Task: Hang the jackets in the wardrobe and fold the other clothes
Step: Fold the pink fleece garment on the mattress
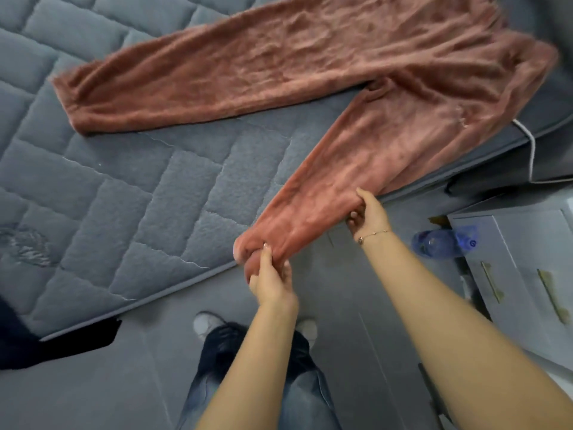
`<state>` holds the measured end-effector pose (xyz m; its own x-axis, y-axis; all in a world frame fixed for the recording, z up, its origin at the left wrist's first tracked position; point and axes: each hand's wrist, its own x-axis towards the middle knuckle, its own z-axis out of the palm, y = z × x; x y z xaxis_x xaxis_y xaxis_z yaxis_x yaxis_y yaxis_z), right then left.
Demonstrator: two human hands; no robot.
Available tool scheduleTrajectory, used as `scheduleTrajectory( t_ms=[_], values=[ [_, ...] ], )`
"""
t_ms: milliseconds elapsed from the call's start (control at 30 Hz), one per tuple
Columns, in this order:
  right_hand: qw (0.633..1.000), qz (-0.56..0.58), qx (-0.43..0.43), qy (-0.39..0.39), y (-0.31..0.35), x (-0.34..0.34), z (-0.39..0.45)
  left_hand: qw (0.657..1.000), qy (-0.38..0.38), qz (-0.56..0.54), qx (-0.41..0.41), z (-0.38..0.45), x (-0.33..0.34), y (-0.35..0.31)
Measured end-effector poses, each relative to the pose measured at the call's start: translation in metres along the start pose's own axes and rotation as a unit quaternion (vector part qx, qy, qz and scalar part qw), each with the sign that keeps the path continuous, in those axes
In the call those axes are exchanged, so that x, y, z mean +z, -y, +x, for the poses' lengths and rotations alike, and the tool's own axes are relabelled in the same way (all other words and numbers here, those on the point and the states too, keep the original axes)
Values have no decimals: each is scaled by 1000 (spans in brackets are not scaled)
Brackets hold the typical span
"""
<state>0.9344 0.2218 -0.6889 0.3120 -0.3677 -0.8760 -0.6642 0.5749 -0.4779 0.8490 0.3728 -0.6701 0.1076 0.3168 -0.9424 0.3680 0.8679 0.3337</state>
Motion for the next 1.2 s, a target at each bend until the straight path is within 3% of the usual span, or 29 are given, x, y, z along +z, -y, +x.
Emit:
scheduleTrajectory(
  t_ms=[100,233,367,467,633,800,933,1000,1100,1200],
  values=[
    [995,0,-84,-52,24,17,-13,996,-24,5,88,-25,28,-27],
    [985,-59,-161,14,68,68,-32,994,6,-85,73,-32,87,-87],
    [970,-122,-84,193,96,114,-20,985,156,-63,46,-13,138,-137],
    [977,-136,-62,152,95,113,-6,981,189,-10,-35,6,147,-144],
    [989,-134,-69,-5,94,81,14,982,104,53,-151,17,138,-115],
    [997,-74,6,30,127,84,41,978,84,-60,-181,23,152,-115],
    [1000,16,-12,-6,149,109,57,963,-29,-152,-221,29,174,-133],
    [996,37,-63,-58,153,116,53,967,-93,-145,-186,24,181,-137],
    [973,-1,-196,-120,161,120,40,987,-107,-95,-67,8,189,-140],
    [955,-32,-285,-72,190,134,20,979,-157,-128,32,-13,202,-160]
  ],
)
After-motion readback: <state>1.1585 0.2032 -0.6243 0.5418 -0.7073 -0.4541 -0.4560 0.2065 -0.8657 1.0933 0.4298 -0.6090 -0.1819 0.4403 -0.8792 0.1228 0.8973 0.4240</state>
